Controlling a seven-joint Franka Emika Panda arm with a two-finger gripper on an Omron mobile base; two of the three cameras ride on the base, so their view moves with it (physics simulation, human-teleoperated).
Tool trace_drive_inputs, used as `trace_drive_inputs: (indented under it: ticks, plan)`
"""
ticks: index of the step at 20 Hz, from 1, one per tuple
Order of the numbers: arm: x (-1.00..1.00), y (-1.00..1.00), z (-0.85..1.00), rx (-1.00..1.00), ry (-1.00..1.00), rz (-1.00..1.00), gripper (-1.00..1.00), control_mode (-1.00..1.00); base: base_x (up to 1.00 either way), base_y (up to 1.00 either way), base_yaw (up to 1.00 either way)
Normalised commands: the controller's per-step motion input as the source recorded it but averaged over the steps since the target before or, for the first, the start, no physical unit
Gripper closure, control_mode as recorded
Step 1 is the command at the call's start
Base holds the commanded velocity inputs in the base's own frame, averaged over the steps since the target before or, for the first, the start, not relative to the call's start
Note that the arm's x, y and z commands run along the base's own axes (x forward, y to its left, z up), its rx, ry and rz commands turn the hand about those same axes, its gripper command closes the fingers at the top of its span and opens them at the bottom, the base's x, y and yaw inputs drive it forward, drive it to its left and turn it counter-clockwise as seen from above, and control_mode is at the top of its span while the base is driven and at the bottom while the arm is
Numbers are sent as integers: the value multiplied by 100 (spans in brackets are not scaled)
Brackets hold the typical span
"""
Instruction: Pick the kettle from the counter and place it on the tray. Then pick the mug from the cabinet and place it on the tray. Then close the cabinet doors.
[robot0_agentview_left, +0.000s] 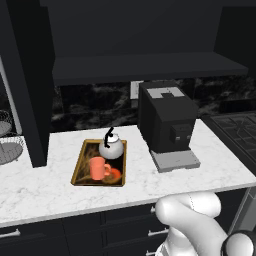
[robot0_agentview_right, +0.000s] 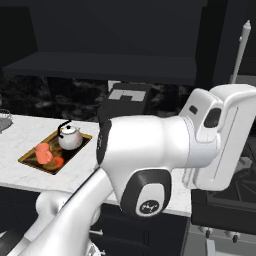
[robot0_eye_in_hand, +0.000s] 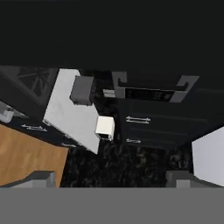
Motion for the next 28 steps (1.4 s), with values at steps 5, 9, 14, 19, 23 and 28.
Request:
trace_drive_inputs:
  ticks: [5,9,14,19,23,28]
  plan:
    - [50,0,0,-11,0,1,-100,-100,0,0,0]
    - [35,4,0,-9,-1,4,-100,-100,0,0,0]
    - [20,14,3,-5,0,9,-100,-100,0,0,0]
    - [22,38,6,-1,0,13,-100,-100,0,0,0]
    - [20,44,6,0,3,19,-100,-100,0,0,0]
    - [27,55,5,0,6,19,-100,-100,0,0,0]
